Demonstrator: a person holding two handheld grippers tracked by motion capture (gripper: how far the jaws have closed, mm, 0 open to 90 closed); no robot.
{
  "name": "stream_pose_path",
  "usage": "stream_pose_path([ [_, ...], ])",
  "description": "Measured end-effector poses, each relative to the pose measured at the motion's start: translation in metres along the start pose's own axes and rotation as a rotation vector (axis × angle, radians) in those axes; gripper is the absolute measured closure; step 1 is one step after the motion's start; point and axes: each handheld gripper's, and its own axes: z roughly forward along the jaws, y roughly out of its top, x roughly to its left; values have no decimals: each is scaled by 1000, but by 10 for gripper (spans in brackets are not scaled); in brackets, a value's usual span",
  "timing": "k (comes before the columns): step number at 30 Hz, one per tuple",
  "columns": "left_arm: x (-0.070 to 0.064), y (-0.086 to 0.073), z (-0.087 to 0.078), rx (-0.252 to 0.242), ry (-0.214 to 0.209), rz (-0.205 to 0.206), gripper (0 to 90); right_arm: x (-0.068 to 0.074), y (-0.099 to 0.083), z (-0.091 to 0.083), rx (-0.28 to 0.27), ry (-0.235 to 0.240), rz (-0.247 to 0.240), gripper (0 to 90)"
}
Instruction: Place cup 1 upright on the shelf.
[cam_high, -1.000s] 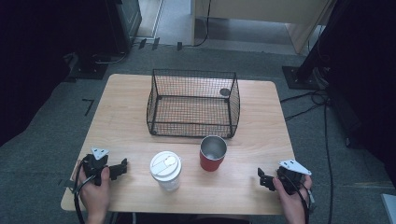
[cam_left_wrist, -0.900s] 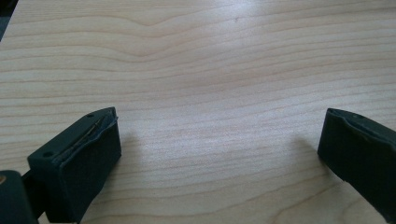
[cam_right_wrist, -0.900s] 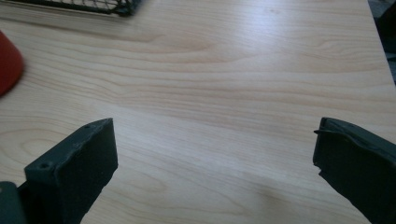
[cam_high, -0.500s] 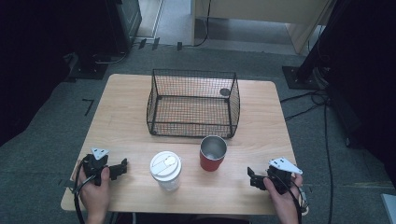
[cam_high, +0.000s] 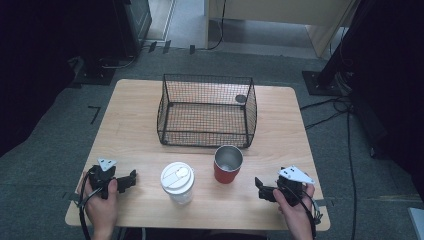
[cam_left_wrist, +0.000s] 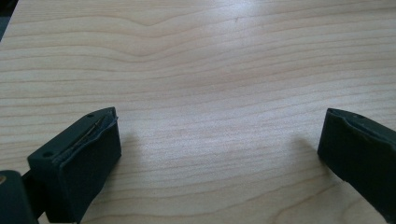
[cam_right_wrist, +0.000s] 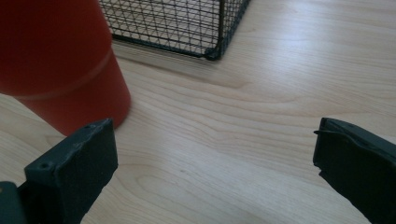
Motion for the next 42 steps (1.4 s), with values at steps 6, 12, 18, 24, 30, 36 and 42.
stream_pose_path([
  [6, 0, 0, 0, 0, 0, 0, 0, 8, 4, 2, -7, 18, -12, 0],
  [12, 0, 0, 0, 0, 0, 0, 0, 17, 7, 5, -11, 47, -22, 0],
  [18, 0, 0, 0, 0, 0, 0, 0, 27, 11, 8, -15, 72, -34, 0],
  [24, 0, 0, 0, -1, 0, -1, 0, 35, 13, 11, -14, 98, -41, 0],
  [30, 0, 0, 0, 0, 0, 0, 0, 43, 16, 14, -21, 122, -46, 0],
  [36, 0, 0, 0, 0, 0, 0, 0, 51, 20, 15, -30, 148, -52, 0],
  [42, 0, 0, 0, 0, 0, 0, 0, 56, 23, 18, -34, 166, -55, 0],
])
